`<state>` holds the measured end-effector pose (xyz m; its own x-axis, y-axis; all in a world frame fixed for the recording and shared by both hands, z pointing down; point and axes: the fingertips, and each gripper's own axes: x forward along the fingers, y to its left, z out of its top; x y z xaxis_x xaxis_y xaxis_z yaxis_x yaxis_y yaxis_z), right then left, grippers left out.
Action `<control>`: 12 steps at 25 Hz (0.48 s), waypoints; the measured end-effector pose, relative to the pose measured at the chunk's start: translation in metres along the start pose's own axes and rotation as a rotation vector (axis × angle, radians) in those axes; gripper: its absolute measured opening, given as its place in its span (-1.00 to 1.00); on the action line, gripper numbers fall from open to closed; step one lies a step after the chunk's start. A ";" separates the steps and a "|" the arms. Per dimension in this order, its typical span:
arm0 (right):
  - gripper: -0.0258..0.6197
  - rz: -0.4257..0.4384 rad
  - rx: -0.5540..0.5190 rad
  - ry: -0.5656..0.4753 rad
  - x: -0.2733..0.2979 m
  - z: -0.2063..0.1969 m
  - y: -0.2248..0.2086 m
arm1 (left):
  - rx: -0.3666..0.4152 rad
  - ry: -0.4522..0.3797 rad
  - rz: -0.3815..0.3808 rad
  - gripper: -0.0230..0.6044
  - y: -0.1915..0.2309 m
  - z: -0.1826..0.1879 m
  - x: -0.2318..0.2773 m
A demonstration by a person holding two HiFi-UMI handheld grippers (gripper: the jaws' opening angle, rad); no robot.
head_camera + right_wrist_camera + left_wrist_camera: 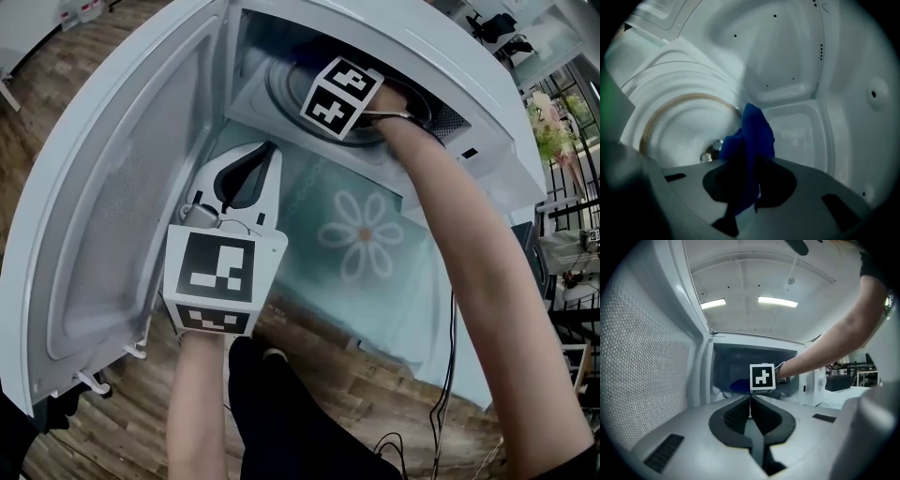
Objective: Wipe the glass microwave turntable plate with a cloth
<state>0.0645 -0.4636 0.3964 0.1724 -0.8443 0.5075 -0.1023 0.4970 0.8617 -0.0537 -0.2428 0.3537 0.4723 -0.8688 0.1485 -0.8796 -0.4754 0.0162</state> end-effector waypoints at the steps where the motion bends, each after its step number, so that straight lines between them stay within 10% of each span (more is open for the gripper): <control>1: -0.78 0.003 0.002 0.020 0.001 -0.006 0.000 | 0.001 0.002 -0.001 -0.90 -0.001 -0.001 -0.001; 12: -0.78 0.090 0.102 0.237 0.003 -0.058 -0.004 | 0.003 0.003 -0.007 -0.90 0.000 -0.001 -0.003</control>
<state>0.1221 -0.4564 0.3949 0.3815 -0.7210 0.5785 -0.2239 0.5352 0.8145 -0.0553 -0.2396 0.3545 0.4780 -0.8653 0.1511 -0.8763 -0.4815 0.0147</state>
